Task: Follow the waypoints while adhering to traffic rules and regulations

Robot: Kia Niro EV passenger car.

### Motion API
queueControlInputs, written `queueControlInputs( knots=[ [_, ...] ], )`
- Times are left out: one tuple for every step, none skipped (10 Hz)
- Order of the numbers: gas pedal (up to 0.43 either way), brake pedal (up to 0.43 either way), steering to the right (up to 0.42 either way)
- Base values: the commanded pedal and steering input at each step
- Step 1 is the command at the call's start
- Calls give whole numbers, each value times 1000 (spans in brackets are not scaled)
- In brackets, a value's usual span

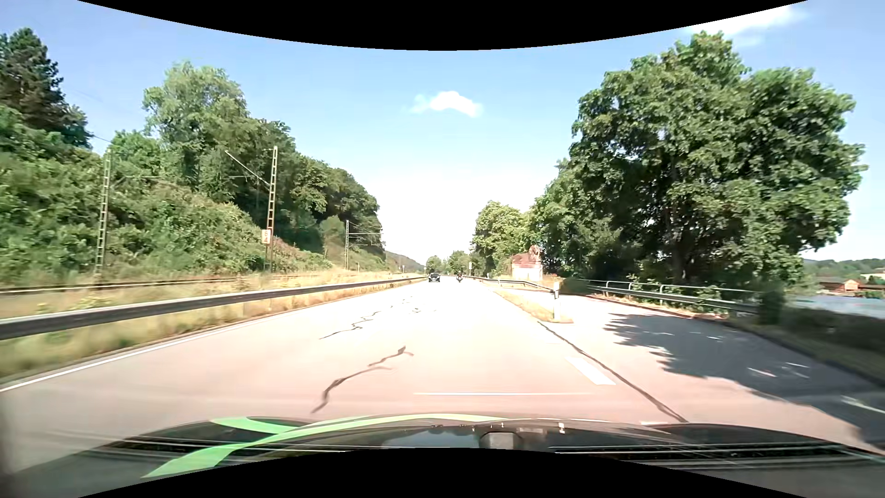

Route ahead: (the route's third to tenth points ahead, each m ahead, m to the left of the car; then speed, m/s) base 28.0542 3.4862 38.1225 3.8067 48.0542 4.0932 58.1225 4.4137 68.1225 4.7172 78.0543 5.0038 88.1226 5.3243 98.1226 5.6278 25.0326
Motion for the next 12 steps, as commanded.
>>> queueControlInputs(
  knots=[
    [260,0,-4],
    [260,0,-5],
    [260,0,-5],
    [260,0,-5],
    [240,0,-5],
    [220,0,-4],
    [220,0,-4],
    [220,0,-4],
    [228,0,-4],
    [228,0,-4],
    [248,0,-4],
    [260,0,-4]
  ],
)
